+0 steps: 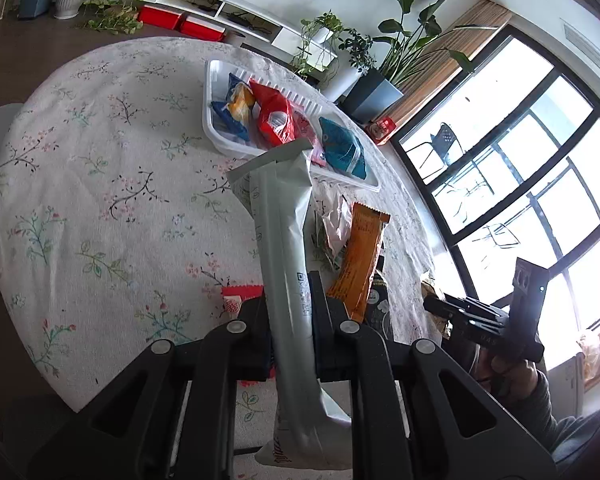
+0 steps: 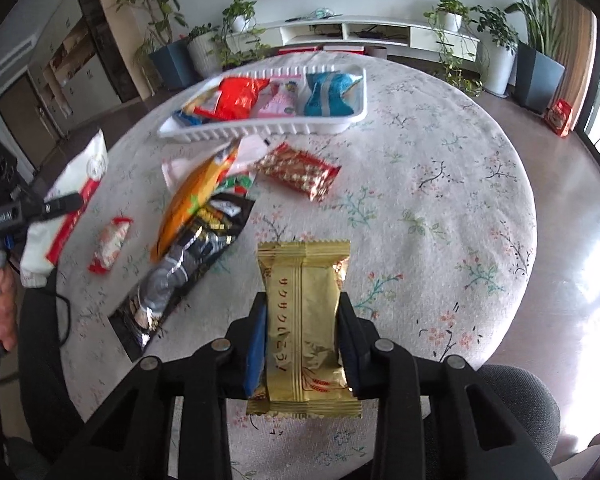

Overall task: Organize snacks
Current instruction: 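Carry the white and gold packets over the white tray with both grippers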

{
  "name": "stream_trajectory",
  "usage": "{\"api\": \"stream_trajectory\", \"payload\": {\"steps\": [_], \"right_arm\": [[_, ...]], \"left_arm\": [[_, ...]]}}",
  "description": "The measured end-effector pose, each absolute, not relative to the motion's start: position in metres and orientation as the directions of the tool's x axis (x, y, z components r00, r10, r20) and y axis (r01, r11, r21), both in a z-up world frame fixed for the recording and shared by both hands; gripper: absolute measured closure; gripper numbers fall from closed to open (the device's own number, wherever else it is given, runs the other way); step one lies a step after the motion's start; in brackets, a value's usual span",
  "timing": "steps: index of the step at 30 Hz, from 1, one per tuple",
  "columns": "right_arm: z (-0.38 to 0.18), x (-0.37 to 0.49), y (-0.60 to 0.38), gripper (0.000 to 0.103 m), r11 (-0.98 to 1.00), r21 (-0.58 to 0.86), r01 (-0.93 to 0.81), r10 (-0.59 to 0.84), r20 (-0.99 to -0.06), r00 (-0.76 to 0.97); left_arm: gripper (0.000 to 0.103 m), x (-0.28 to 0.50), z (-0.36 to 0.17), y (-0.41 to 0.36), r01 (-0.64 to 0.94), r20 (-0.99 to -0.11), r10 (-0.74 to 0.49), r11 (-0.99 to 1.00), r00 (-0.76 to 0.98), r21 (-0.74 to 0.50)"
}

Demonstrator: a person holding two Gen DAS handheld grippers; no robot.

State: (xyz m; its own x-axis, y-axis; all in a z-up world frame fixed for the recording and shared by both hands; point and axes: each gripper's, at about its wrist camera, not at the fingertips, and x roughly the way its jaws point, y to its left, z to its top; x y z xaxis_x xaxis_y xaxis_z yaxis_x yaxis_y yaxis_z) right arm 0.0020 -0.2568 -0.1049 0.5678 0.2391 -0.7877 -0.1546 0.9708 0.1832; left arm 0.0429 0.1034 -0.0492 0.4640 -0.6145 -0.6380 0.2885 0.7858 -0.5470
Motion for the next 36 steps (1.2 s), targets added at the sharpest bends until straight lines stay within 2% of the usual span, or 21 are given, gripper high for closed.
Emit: {"api": "stream_trajectory", "payload": {"steps": [5,14,20,26,31,36], "right_arm": [[-0.096,0.013,-0.285,0.068,0.96,0.267,-0.081,0.262,-0.763,0.591],[-0.055,0.048,-0.338,0.068,0.951,0.308,0.023,0.209,-0.696,0.687],[-0.011,0.093,-0.338,0.068,0.943,0.332,-0.019,0.232,-0.618,0.751],[0.02,0.156,-0.301,0.068,0.931,0.345,-0.114,0.304,-0.566,0.767],[0.013,0.205,-0.262,0.068,0.931,0.328,-0.159,0.335,-0.596,0.73],[-0.02,0.25,-0.227,0.068,0.945,0.274,-0.176,0.32,-0.678,0.662]], "left_arm": [[0.092,0.052,-0.039,0.106,0.293,-0.628,-0.612,0.787,0.481,-0.542],[0.092,0.093,-0.001,0.11,0.322,-0.608,-0.579,0.813,0.543,-0.486],[0.092,0.148,0.034,0.097,0.361,-0.6,-0.565,0.824,0.567,-0.436],[0.092,0.21,0.047,0.055,0.413,-0.639,-0.541,0.838,0.547,-0.357],[0.092,0.25,0.026,0.022,0.418,-0.69,-0.507,0.852,0.516,-0.314],[0.091,0.282,-0.002,0.009,0.393,-0.726,-0.469,0.872,0.503,-0.292]]}}
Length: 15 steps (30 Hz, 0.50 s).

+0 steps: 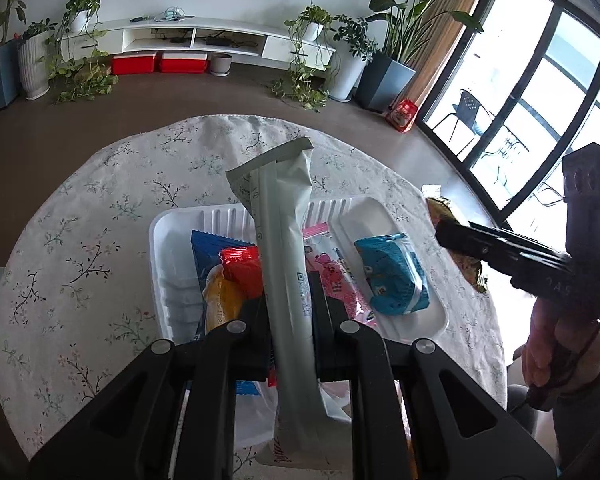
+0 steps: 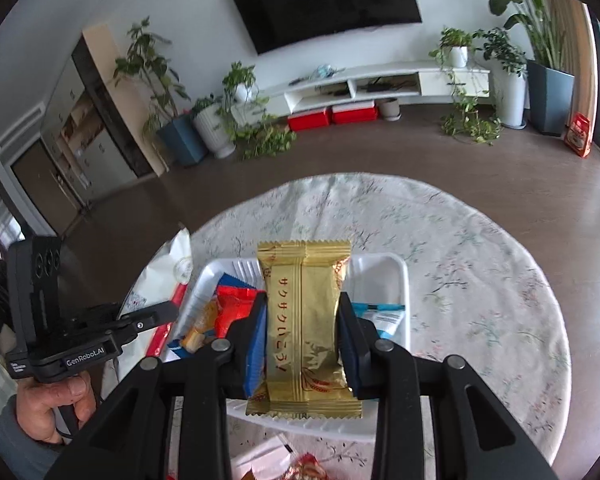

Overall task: Organize snacks
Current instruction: 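Carry the white and gold packets over the white tray with both grippers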

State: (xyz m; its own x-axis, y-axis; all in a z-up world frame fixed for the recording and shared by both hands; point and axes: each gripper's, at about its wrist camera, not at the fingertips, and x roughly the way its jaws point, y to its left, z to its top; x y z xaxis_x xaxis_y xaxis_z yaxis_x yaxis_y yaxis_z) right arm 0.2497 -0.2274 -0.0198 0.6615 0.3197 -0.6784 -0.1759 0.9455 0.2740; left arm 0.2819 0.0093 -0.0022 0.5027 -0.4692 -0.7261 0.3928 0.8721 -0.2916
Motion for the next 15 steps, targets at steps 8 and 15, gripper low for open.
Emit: {"api": "stream_trajectory", "payload": {"steps": [8,15], "right_arm": [[-0.06,0.275,-0.204,0.068,0.959,0.212,-0.186,0.282,-0.746,0.603],[-0.077,0.285,-0.192,0.068,0.962,0.198,-0.189,0.272,-0.772,0.574]], "left_arm": [[0.091,0.302,-0.039,-0.003,0.389,-0.758,-0.424,0.889,0.496,-0.243],[0.091,0.311,-0.057,-0.009,0.374,-0.769,-0.403,0.899,0.496,-0.229]]}}
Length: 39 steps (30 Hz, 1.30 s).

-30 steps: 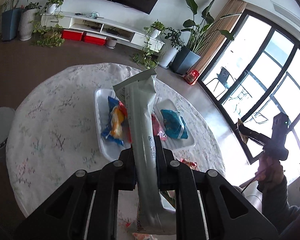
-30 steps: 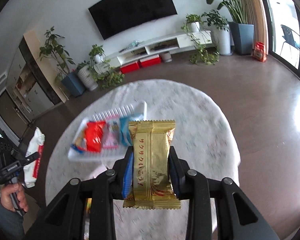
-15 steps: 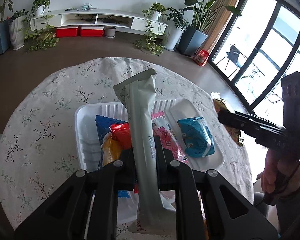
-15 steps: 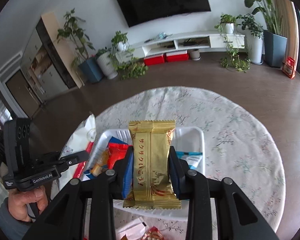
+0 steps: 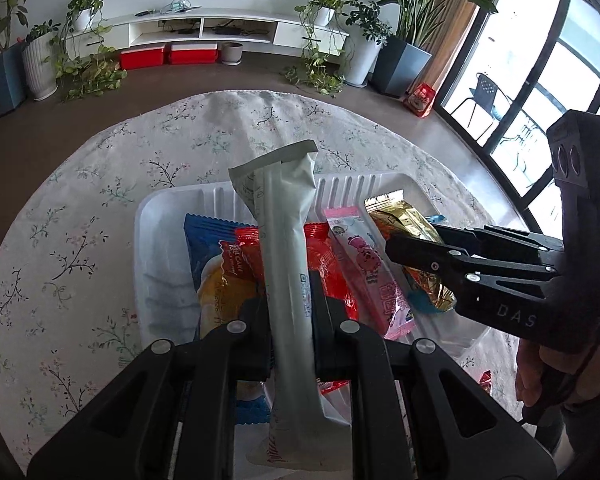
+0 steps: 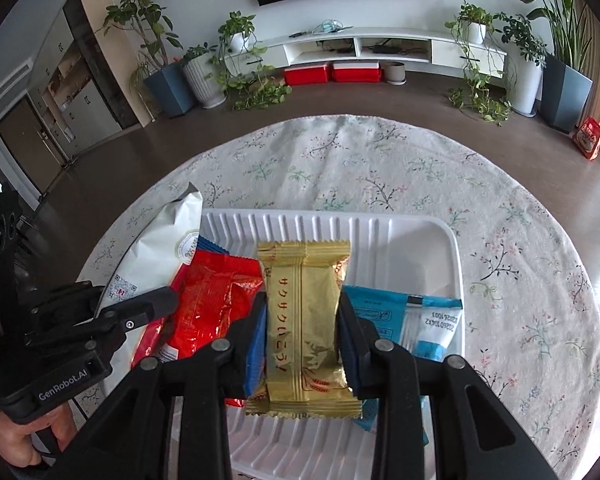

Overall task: Organize snacks
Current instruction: 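Carry the white and gold packets over the white tray with both grippers, then lower both packets into the tray and open both grippers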

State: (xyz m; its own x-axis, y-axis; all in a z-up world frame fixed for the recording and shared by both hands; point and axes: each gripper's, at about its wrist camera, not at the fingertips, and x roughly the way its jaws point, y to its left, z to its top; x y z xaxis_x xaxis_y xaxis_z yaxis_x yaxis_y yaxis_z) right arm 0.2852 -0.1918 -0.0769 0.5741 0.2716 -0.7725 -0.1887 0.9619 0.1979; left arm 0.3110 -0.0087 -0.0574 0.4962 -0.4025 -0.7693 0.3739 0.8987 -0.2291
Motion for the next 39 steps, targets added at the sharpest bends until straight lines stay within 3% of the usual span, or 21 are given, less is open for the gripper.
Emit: {"api": "stream_trajectory", "payload": {"steps": [10,16,19,22,24,27,30,32,35,39], "right_arm": [[-0.095,0.288,-0.179,0.067,0.968,0.128,-0.217,0.23,-0.799,0.555],[-0.098,0.286,-0.176,0.063,0.971,0.101,-0.218,0.21,-0.799,0.563],[-0.096,0.284,-0.176,0.056,0.969,0.104,-0.223,0.216,-0.795,0.566],[-0.093,0.282,-0.176,0.048,0.97,0.095,-0.222,0.209,-0.791,0.575],[-0.088,0.279,-0.178,0.042,0.971,0.097,-0.218,0.209,-0.787,0.581],[-0.078,0.271,-0.184,0.04,0.974,0.092,-0.208,0.202,-0.774,0.6],[-0.064,0.263,-0.192,0.027,0.977,0.088,-0.196,0.194,-0.753,0.629],[-0.054,0.256,-0.198,0.026,0.978,0.091,-0.185,0.191,-0.742,0.643],[-0.037,0.24,-0.208,0.022,0.977,0.116,-0.179,0.207,-0.711,0.672],[-0.011,0.205,-0.227,0.007,0.966,0.191,-0.173,0.256,-0.633,0.73]], "left_arm": [[0.09,0.321,-0.077,-0.017,0.349,-0.797,-0.381,0.909,0.468,-0.229],[0.086,0.322,-0.079,-0.014,0.331,-0.802,-0.366,0.917,0.472,-0.223],[0.086,0.323,-0.08,-0.011,0.317,-0.804,-0.36,0.921,0.474,-0.226],[0.073,0.319,-0.077,-0.01,0.318,-0.794,-0.363,0.921,0.487,-0.226],[0.042,0.315,-0.072,-0.008,0.321,-0.779,-0.373,0.918,0.504,-0.233],[0.024,0.309,-0.062,-0.005,0.324,-0.76,-0.384,0.915,0.524,-0.239],[0.015,0.301,-0.051,-0.001,0.325,-0.746,-0.389,0.914,0.541,-0.241],[0.013,0.293,-0.043,0.003,0.326,-0.738,-0.393,0.913,0.549,-0.244],[0.001,0.273,-0.027,0.012,0.32,-0.718,-0.389,0.917,0.577,-0.239],[0.0,0.237,-0.004,0.024,0.326,-0.694,-0.352,0.929,0.628,-0.176]]}}
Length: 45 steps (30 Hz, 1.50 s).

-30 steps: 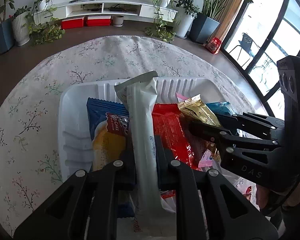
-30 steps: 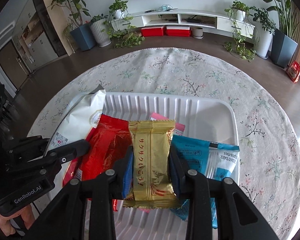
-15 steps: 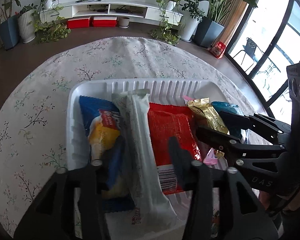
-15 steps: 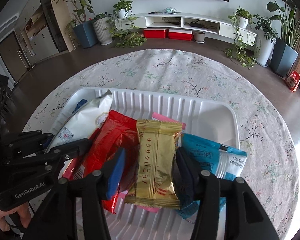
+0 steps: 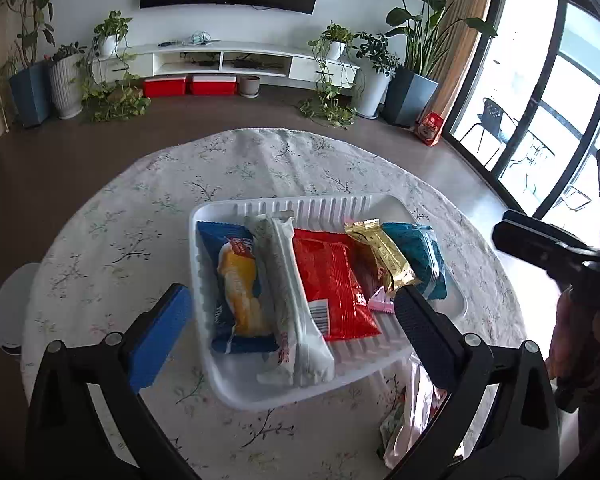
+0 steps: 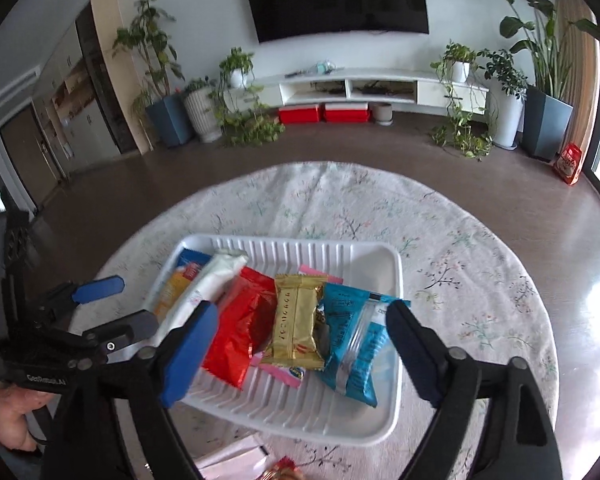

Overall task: Organize snacks
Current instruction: 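Lower both packets into the tray and open both grippers, then lower the left gripper onto the red-and-white fruit packet and close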

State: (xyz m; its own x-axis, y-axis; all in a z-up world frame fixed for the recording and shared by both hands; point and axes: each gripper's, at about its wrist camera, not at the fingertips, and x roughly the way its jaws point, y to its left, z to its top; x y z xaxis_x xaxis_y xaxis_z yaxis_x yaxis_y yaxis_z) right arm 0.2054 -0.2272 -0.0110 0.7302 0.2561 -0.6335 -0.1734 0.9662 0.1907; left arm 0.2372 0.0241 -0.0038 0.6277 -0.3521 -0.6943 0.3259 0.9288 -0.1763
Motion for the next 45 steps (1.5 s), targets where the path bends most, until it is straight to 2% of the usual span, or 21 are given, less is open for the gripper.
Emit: {"api": "stream_trajectory", "payload": {"steps": [6,8,16,23,30,31,32,33,35,36,42,43,45], "right_arm": [[-0.001,0.138,-0.245,0.003,0.954,0.252,-0.162,0.281,-0.566,0.775],[-0.009,0.115,-0.248,0.003,0.956,0.255,-0.146,0.27,-0.564,0.78],[-0.063,0.042,-0.237,0.004,0.957,0.279,-0.082,0.252,-0.655,0.713],[-0.091,0.016,-0.214,0.007,0.951,0.3,-0.079,0.278,-0.71,0.647],[-0.097,0.007,-0.196,0.008,0.955,0.273,-0.121,0.286,-0.721,0.631],[-0.097,0.008,-0.196,0.008,0.955,0.271,-0.121,0.285,-0.722,0.63],[-0.098,0.008,-0.196,0.008,0.955,0.27,-0.122,0.285,-0.724,0.629],[-0.099,0.008,-0.195,0.008,0.955,0.27,-0.122,0.285,-0.725,0.627],[-0.1,0.007,-0.195,0.008,0.956,0.268,-0.119,0.282,-0.729,0.624],[-0.101,0.007,-0.196,0.008,0.956,0.267,-0.119,0.281,-0.73,0.623],[-0.103,0.008,-0.194,0.008,0.958,0.263,-0.119,0.278,-0.732,0.622],[-0.103,0.007,-0.194,0.008,0.958,0.261,-0.12,0.278,-0.733,0.622],[-0.103,0.007,-0.194,0.008,0.958,0.262,-0.118,0.277,-0.732,0.622]], "left_arm": [[0.0,0.165,0.005,0.048,0.291,-0.673,-0.276,0.952,0.686,-0.094],[0.0,0.14,-0.001,0.054,0.282,-0.698,-0.27,0.954,0.663,-0.102],[0.0,0.066,-0.058,0.069,0.206,-0.81,-0.216,0.971,0.544,-0.121],[0.0,0.045,-0.082,0.055,0.215,-0.847,-0.157,0.975,0.508,-0.052],[0.002,0.051,-0.092,0.044,0.23,-0.865,-0.122,0.973,0.487,-0.008],[0.003,0.053,-0.092,0.043,0.233,-0.865,-0.118,0.972,0.487,-0.002],[0.011,0.053,-0.093,0.042,0.238,-0.866,-0.115,0.971,0.486,0.004],[0.024,0.054,-0.094,0.041,0.242,-0.869,-0.113,0.97,0.482,0.008],[0.041,0.055,-0.096,0.038,0.26,-0.873,-0.129,0.965,0.47,-0.003],[0.044,0.055,-0.098,0.037,0.27,-0.877,-0.136,0.963,0.461,-0.008],[0.044,0.053,-0.099,0.035,0.279,-0.875,-0.129,0.96,0.466,0.007],[0.046,0.052,-0.099,0.036,0.284,-0.874,-0.136,0.959,0.467,0.003],[0.056,0.05,-0.099,0.036,0.296,-0.872,-0.155,0.955,0.464,-0.012]]}}
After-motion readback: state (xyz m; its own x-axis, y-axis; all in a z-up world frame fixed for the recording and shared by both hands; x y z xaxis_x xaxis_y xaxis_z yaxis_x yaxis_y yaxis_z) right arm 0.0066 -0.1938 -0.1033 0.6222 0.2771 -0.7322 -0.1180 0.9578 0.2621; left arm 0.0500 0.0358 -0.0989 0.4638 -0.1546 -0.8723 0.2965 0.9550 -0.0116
